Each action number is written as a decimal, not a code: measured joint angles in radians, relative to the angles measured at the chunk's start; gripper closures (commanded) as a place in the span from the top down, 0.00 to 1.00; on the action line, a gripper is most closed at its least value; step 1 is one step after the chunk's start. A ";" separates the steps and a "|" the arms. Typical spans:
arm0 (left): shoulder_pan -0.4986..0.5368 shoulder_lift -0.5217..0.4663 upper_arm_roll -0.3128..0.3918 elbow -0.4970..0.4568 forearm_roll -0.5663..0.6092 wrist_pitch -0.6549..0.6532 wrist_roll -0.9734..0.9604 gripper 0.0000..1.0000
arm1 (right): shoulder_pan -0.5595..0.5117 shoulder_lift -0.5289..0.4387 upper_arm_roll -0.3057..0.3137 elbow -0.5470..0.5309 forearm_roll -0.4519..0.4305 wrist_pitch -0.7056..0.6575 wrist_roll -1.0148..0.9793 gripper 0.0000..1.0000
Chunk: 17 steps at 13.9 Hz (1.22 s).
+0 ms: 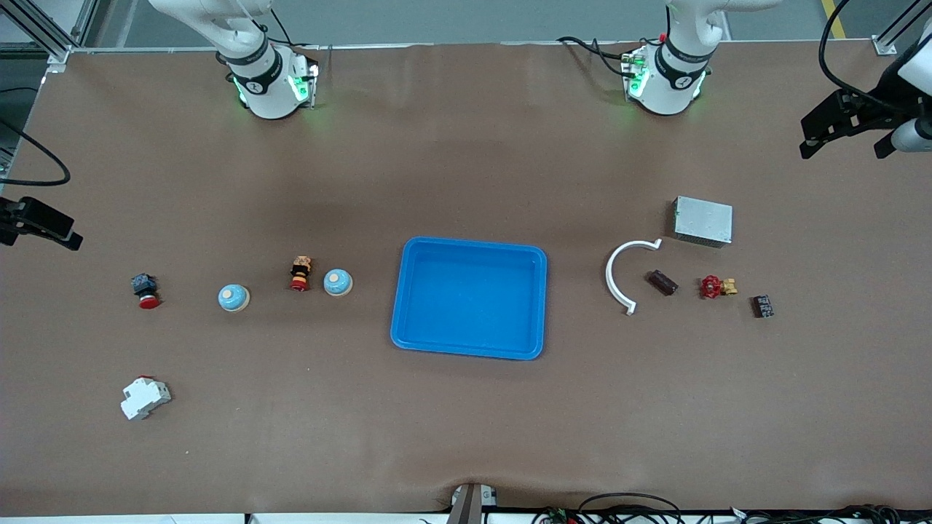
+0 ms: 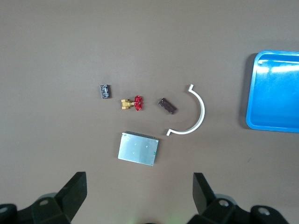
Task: Place electrolytic capacitor and blue bell in tray
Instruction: 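Reach the left gripper to the brown capacitor while the right reaches the dome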
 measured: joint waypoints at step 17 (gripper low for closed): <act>0.138 0.169 0.012 -0.286 0.002 0.425 0.000 1.00 | 0.027 0.059 0.005 -0.004 0.061 0.099 0.002 1.00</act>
